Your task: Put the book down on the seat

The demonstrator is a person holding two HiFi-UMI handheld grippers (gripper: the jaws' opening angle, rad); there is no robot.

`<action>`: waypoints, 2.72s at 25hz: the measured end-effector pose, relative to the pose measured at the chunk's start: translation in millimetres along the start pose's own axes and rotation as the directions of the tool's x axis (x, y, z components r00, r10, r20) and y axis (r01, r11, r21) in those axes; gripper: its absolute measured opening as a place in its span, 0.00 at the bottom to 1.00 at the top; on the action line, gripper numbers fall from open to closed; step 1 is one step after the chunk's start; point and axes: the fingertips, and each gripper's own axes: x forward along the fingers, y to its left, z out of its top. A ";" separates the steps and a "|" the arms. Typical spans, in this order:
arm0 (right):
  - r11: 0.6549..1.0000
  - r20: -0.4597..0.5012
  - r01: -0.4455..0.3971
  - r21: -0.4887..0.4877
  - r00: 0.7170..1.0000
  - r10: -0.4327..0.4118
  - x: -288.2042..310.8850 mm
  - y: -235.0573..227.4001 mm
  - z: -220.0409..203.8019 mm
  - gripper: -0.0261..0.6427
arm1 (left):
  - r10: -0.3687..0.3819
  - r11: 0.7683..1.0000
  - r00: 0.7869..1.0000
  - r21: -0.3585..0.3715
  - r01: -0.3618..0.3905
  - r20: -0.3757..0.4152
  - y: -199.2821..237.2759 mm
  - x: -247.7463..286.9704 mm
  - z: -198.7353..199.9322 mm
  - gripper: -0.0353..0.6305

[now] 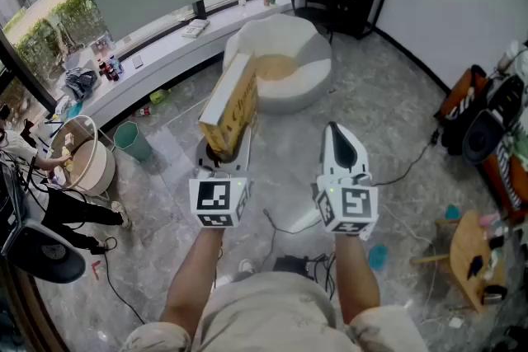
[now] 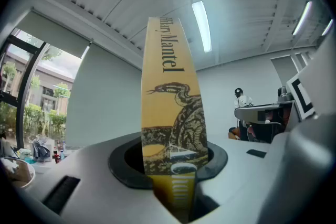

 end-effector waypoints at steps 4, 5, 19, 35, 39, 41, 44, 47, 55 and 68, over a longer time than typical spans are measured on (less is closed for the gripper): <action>1.000 -0.012 -0.006 -0.006 1.000 0.006 -7.4 -13.2 -2.9 0.04 | 0.001 1.000 1.000 0.002 -0.001 -0.006 -17.5 3.3 -0.2 0.29; 1.000 -0.015 -0.005 -0.005 1.000 0.005 -8.7 -15.3 -3.9 0.04 | -0.001 1.000 1.000 0.002 0.001 -0.005 -20.7 3.8 -0.6 0.29; 1.000 0.004 -0.023 -0.003 1.000 0.023 -29.3 -72.9 -11.8 0.04 | 0.005 1.000 1.000 0.029 -0.004 -0.019 -83.1 22.2 -4.3 0.29; 1.000 -0.002 -0.013 -0.018 1.000 0.013 -4.6 -88.0 -27.9 0.04 | -0.006 1.000 1.000 0.025 0.006 -0.015 -92.3 53.6 -13.7 0.29; 0.999 -0.011 -0.019 -0.035 1.000 0.018 30.5 -73.6 -34.7 0.04 | -0.007 1.000 1.000 0.003 0.007 -0.016 -61.9 78.1 -22.4 0.29; 0.998 -0.018 -0.028 -0.052 0.999 0.027 51.1 -65.8 -39.6 0.04 | -0.008 1.000 1.000 -0.008 0.008 -0.011 -45.5 92.8 -24.7 0.29; 0.997 -0.031 -0.024 -0.077 0.999 0.021 82.9 -55.3 -43.9 0.04 | -0.024 1.000 1.000 -0.007 0.024 -0.008 -22.8 115.9 -28.7 0.29; 0.996 -0.043 -0.018 -0.092 0.999 0.014 110.9 -44.9 -48.2 0.04 | -0.041 0.999 0.999 -0.017 0.041 -0.010 -1.6 136.4 -33.8 0.29; 0.995 -0.069 0.011 -0.098 0.997 -0.018 184.7 -19.6 -59.4 0.04 | -0.073 0.997 0.997 -0.030 0.072 -0.008 62.3 186.2 -39.9 0.29; 0.995 -0.072 0.038 -0.097 0.996 -0.045 261.5 20.7 -67.6 0.04 | -0.104 0.994 0.995 -0.036 0.104 -0.011 138.8 232.9 -48.5 0.29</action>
